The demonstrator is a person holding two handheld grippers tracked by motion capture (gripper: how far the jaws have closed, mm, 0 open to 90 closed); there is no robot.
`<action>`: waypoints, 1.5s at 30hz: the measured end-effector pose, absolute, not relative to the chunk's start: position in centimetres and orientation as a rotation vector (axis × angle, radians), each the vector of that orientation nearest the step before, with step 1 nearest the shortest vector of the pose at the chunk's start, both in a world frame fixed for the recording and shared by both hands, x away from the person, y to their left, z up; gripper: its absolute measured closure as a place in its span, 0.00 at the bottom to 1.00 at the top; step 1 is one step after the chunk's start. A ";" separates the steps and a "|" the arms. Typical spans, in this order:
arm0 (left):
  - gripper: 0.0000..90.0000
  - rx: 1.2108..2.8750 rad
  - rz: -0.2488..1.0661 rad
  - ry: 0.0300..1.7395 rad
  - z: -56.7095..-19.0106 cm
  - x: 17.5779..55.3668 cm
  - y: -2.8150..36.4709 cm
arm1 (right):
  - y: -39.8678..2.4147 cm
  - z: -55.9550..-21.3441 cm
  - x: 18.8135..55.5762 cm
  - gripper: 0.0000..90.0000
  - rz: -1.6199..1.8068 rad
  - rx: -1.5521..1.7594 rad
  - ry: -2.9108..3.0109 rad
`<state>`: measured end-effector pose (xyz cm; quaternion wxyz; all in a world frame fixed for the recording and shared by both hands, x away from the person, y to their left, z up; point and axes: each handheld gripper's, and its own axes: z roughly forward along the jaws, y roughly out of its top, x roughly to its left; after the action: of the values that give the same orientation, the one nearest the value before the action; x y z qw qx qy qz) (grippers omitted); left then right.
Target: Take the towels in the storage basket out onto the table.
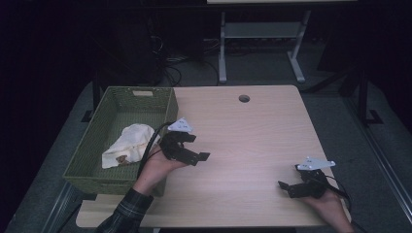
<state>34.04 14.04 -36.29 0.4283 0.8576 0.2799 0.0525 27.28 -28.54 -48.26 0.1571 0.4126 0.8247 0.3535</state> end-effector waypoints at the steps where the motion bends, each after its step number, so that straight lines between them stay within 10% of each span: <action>1: 0.15 2.145 0.134 0.692 -36.0 34.2 14.4 | -28.5 -48.3 27.3 0.07 1.011 1.181 2.360; 45: 0.19 2.093 0.329 0.854 -34.1 36.8 25.6 | -28.5 -48.3 27.3 0.07 1.012 1.181 2.360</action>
<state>36.75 25.63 -34.08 0.4158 0.8333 0.3400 0.1310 27.28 -28.54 -48.26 0.1570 0.4128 0.8246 0.3535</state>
